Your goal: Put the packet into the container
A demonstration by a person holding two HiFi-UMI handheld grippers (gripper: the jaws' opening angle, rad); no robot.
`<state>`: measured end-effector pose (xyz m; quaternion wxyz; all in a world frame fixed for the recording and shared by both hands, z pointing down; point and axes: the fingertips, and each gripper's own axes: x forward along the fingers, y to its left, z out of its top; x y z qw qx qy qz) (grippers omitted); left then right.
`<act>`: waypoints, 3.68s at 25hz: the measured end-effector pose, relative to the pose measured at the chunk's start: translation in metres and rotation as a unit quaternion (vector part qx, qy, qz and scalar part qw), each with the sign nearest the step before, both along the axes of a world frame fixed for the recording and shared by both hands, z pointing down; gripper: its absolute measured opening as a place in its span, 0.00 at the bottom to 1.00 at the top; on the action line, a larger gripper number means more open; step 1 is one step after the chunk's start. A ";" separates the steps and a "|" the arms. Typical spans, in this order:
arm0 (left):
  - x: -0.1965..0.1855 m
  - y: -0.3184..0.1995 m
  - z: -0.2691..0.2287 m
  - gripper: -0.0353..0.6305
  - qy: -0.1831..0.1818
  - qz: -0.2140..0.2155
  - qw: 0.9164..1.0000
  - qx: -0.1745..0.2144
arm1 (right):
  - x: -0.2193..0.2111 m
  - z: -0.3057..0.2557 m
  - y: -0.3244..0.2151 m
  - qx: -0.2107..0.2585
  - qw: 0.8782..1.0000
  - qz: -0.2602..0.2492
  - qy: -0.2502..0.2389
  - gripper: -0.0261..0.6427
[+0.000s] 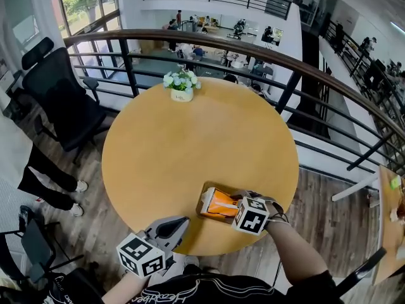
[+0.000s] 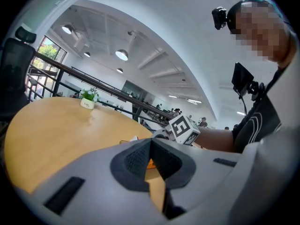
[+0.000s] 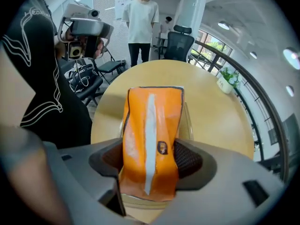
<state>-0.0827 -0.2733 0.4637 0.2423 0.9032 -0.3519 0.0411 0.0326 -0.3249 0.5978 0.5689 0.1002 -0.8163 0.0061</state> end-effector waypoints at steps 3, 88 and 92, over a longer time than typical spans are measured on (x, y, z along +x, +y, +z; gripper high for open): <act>-0.004 0.000 0.003 0.06 0.003 0.000 1.000 -0.006 | -0.003 0.009 -0.003 -0.010 1.000 -0.002 0.013 0.50; 0.095 0.192 -0.047 0.06 -0.003 0.017 0.994 0.109 | 0.062 -0.170 0.238 0.092 0.818 0.212 -0.527 0.05; 0.099 0.196 -0.047 0.06 -0.007 0.016 0.994 0.109 | 0.063 -0.169 0.244 0.090 0.819 0.206 -0.527 0.05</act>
